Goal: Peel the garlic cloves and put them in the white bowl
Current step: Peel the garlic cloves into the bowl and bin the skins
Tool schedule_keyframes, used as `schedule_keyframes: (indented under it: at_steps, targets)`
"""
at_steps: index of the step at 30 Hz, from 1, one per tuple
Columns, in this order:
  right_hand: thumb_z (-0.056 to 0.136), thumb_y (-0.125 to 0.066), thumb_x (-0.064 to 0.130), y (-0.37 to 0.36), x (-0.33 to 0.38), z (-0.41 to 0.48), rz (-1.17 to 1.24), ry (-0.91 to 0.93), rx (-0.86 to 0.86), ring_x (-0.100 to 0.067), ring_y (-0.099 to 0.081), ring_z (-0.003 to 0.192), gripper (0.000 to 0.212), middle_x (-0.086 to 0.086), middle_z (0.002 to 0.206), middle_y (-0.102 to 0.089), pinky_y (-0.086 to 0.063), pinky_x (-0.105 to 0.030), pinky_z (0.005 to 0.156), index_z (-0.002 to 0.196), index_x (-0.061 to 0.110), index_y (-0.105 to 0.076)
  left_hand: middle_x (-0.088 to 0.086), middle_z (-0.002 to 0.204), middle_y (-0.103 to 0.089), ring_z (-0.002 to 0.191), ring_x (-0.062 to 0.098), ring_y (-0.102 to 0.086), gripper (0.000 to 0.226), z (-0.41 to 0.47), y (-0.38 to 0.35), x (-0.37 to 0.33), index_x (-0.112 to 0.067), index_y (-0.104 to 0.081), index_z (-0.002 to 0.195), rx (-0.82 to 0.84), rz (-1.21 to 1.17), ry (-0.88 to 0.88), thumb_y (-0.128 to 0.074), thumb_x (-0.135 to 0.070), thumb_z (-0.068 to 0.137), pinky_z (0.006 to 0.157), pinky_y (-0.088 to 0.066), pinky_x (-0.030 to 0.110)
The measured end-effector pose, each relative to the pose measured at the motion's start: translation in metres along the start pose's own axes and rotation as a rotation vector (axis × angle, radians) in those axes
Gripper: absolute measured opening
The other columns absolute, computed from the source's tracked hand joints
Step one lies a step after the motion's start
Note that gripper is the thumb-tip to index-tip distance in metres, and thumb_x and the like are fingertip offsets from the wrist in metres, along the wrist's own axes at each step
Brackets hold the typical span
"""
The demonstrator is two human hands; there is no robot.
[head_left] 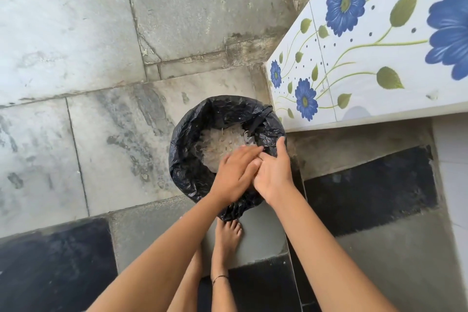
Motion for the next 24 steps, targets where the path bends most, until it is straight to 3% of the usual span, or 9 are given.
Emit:
schedule_keyframes:
  at_steps: [2,3,5,8,12,14,17,21,24]
  targets:
    - [0.096,-0.013,0.061,-0.001,0.002,-0.001,-0.065,0.022,-0.001,-0.028,-0.043,0.131,0.072,-0.01,0.138,-0.051,-0.025,-0.042,0.114,0.144,0.012,-0.034,0.012,0.131,-0.056,0.125,0.026,-0.047,0.047,-0.001,0.018,0.054,-0.01,-0.059,0.123,-0.167,-0.033,0.474,-0.025,-0.034,0.103,0.1,-0.033,0.033]
    - [0.097,-0.011,0.059,-0.001,0.004,-0.001,-0.071,0.043,0.005,-0.028,-0.042,0.132,0.07,-0.009,0.138,-0.052,-0.025,-0.042,0.114,0.144,0.013,-0.033,0.013,0.13,-0.056,0.123,0.027,-0.048,0.047,-0.004,0.026,0.056,-0.007,-0.06,0.121,-0.229,0.007,0.508,-0.026,-0.033,0.103,0.097,-0.034,0.031]
    - [0.096,-0.013,0.06,-0.002,0.003,-0.001,-0.044,0.025,0.017,-0.026,-0.045,0.129,0.07,-0.009,0.136,-0.053,-0.027,-0.041,0.113,0.144,0.014,-0.037,0.006,0.136,-0.052,0.13,0.017,-0.043,0.047,-0.007,0.034,0.01,-0.01,-0.056,0.128,-0.27,-0.03,0.182,-0.027,-0.034,0.1,0.102,-0.03,0.023]
    - [0.094,-0.019,0.064,-0.011,0.001,0.0,0.063,-0.043,0.035,-0.03,-0.047,0.127,0.075,-0.015,0.137,-0.051,-0.031,-0.044,0.111,0.141,0.01,-0.04,0.0,0.146,-0.043,0.139,0.009,-0.031,0.047,-0.023,0.002,-0.026,-0.021,-0.044,0.14,0.004,-0.01,-0.262,-0.028,-0.037,0.098,0.113,-0.02,0.025]
    - [0.095,-0.016,0.063,-0.011,0.0,-0.003,0.068,-0.009,0.034,-0.029,-0.041,0.132,0.073,-0.013,0.144,-0.044,-0.03,-0.039,0.108,0.143,0.013,-0.036,0.004,0.153,-0.033,0.143,0.015,-0.024,0.05,-0.009,0.018,0.051,-0.015,-0.041,0.142,-0.222,-0.082,0.412,-0.023,-0.039,0.102,0.114,-0.016,0.029]
    - [0.095,-0.017,0.062,-0.011,0.003,-0.003,0.05,-0.005,0.041,-0.024,-0.053,0.119,0.069,-0.01,0.137,-0.052,-0.038,-0.036,0.099,0.138,0.015,-0.044,0.001,0.15,-0.036,0.141,0.01,-0.027,0.049,-0.008,0.033,0.015,-0.015,-0.045,0.14,-0.315,-0.115,0.181,-0.026,-0.036,0.101,0.113,-0.018,0.022]
    - [0.095,-0.022,0.062,-0.018,0.001,-0.006,0.05,-0.05,0.038,-0.027,-0.053,0.12,0.071,-0.016,0.136,-0.052,-0.038,-0.04,0.105,0.132,0.008,-0.049,0.001,0.15,-0.038,0.142,0.008,-0.026,0.048,-0.016,0.006,-0.023,-0.022,-0.041,0.142,-0.026,-0.048,-0.206,-0.027,-0.038,0.099,0.117,-0.017,0.028]
    - [0.097,-0.019,0.057,-0.032,0.016,-0.033,0.065,0.029,0.124,-0.027,-0.044,0.13,0.066,-0.013,0.14,-0.048,-0.029,-0.04,0.11,0.138,0.011,-0.043,0.004,0.153,-0.032,0.142,0.014,-0.025,0.046,-0.019,0.031,0.027,-0.019,-0.04,0.143,-0.104,-0.089,0.312,-0.03,-0.038,0.103,0.114,-0.016,0.026]
    - [0.101,-0.027,0.045,-0.033,0.046,-0.072,-0.269,0.235,0.014,-0.016,-0.053,0.117,0.048,-0.005,0.134,-0.054,-0.034,-0.031,0.104,0.133,0.016,-0.047,-0.001,0.147,-0.04,0.131,0.01,-0.039,0.043,-0.041,0.076,-0.008,-0.018,-0.043,0.14,-0.144,0.058,0.2,-0.046,-0.029,0.099,0.096,-0.027,0.016]
Point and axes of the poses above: each hand's wrist, its own z-axis towards the middle knuckle, its own y-axis out of the back of the hand, x = y × z, the point moved 6 cm from there along z, towards the middle knuckle
